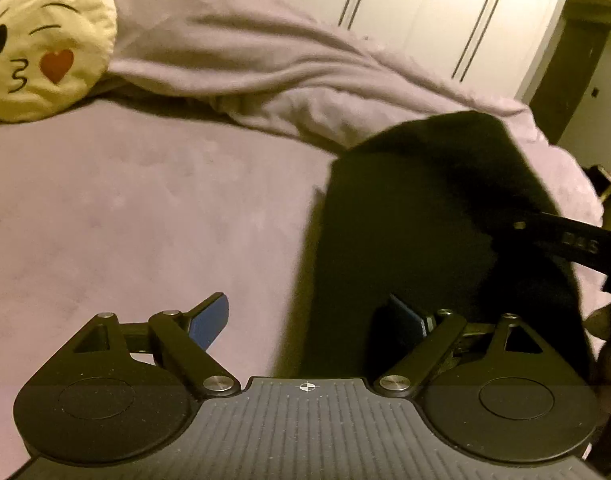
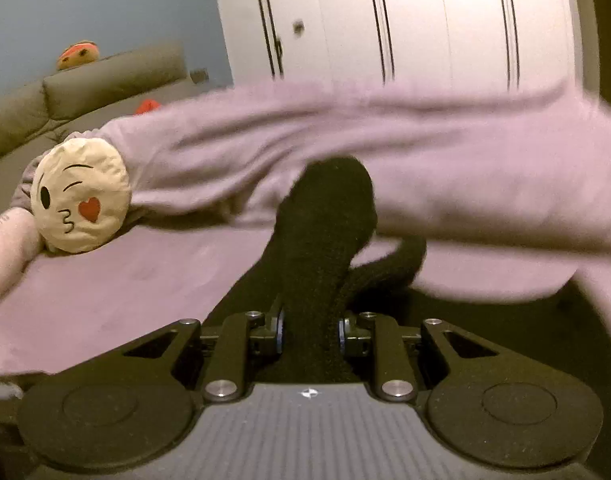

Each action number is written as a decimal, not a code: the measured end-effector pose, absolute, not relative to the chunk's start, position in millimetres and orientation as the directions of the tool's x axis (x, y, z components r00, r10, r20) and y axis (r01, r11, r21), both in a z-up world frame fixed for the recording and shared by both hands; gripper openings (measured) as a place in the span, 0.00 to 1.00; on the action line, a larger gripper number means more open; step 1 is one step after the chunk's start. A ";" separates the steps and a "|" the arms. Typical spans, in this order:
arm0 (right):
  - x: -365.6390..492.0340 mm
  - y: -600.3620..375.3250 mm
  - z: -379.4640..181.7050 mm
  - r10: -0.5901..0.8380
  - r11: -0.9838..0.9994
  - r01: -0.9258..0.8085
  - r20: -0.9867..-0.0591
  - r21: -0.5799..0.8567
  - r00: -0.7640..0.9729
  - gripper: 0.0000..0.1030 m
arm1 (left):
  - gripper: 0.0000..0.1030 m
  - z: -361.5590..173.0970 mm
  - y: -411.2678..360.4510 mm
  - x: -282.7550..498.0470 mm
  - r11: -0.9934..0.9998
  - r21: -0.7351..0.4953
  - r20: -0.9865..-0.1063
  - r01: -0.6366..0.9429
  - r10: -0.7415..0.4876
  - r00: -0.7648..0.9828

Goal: Fold small clothes

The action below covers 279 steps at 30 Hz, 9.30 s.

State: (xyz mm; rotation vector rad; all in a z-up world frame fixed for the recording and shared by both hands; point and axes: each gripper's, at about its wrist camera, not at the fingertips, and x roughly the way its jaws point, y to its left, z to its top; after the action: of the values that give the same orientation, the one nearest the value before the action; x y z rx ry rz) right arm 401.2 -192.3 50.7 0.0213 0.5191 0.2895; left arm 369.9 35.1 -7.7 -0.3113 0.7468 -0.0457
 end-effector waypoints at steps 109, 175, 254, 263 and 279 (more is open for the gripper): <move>260.0 -361.5 -52.2 -0.023 0.890 0.292 -0.606 0.349 0.795 0.96 | 1.00 -44.4 -43.3 365.6 0.936 -0.348 -0.722 0.042 -0.297 0.626; 380.9 -317.7 -31.9 0.612 0.705 -0.191 -0.449 0.683 0.651 0.47 | 0.60 -7.7 20.6 424.7 0.713 -0.690 -0.552 0.124 -0.629 0.547; 174.3 -183.7 -4.0 -0.051 0.999 0.040 -0.827 -0.034 0.561 0.96 | 1.00 34.5 -19.8 216.8 0.998 0.047 -0.872 -0.052 0.067 0.485; 178.5 -176.7 -1.8 -0.057 0.998 0.056 -0.824 -0.030 0.563 0.96 | 1.00 34.6 -14.7 217.9 0.998 0.055 -0.873 -0.044 0.069 0.482; 181.7 -172.9 1.5 -0.052 0.998 0.046 -0.823 -0.032 0.566 0.96 | 1.00 37.0 -10.5 216.5 0.998 0.051 -0.875 -0.044 0.066 0.480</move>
State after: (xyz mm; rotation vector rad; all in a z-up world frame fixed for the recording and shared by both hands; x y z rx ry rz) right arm 181.7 -172.9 1.5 -0.0077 0.9673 -0.0576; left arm 216.5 -10.5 37.0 0.0230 1.0679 0.0673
